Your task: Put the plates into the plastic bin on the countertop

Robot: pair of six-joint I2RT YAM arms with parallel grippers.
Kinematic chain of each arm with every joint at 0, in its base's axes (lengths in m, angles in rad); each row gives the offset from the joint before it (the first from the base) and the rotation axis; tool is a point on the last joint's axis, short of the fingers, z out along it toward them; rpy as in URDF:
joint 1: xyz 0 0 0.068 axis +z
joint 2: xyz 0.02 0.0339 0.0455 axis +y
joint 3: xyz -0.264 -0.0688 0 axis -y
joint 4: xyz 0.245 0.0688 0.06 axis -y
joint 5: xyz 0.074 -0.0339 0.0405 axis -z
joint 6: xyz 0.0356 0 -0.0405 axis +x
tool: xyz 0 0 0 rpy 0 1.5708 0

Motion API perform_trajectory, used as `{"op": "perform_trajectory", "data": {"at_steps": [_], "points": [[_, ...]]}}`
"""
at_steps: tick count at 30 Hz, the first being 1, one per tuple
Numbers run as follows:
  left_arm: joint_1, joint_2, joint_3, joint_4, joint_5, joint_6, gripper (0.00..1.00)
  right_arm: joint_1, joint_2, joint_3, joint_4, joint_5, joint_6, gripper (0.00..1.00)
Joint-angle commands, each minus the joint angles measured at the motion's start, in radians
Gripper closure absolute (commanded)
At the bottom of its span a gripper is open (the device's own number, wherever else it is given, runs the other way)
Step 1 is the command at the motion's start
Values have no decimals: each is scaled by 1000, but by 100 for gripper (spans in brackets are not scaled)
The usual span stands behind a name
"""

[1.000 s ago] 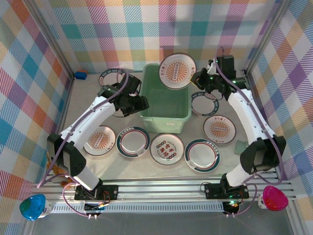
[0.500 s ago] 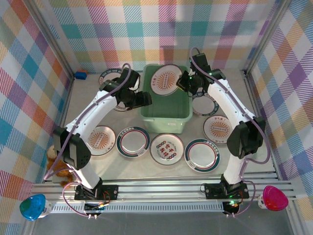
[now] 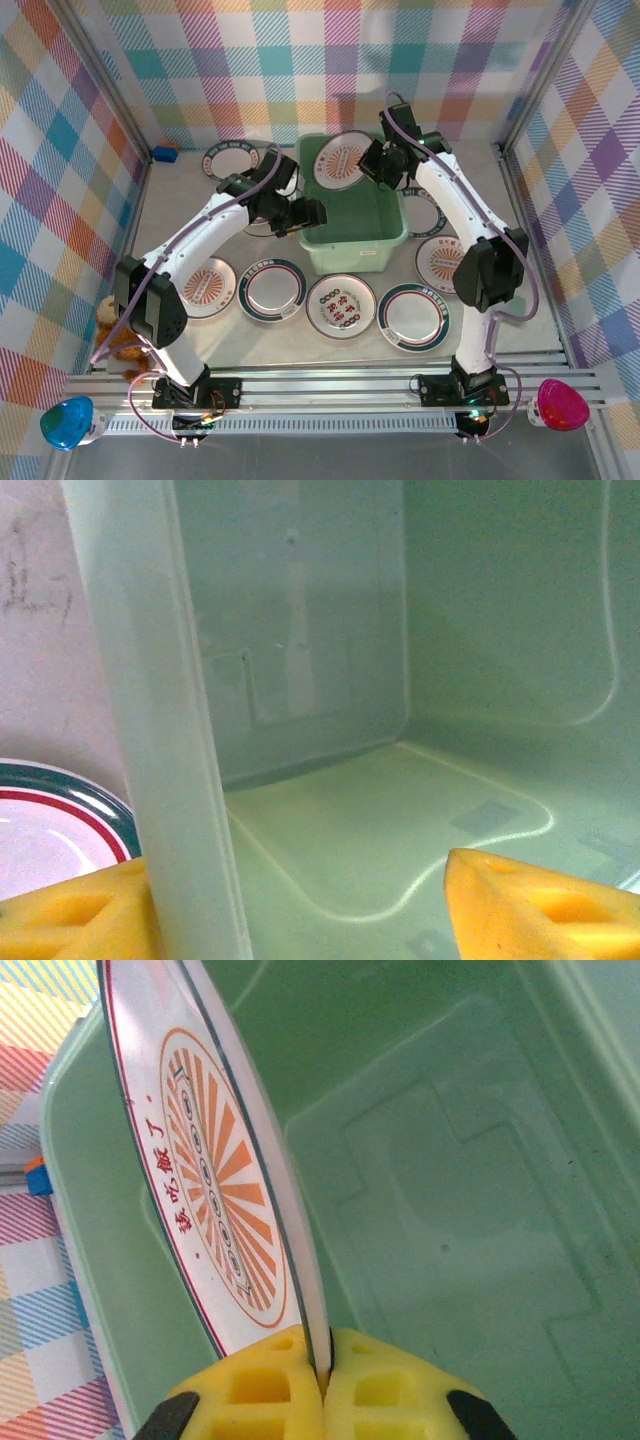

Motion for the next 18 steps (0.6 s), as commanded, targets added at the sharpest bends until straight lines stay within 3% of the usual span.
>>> {"op": "perform_trajectory", "data": {"at_steps": [1,18], "points": [[13,-50,43,-36,-42,41,31,21,36,54,-11,14,24,100],[140,-190,6,-57,-208,137,24,46,183,56,26,23,129,100]]}}
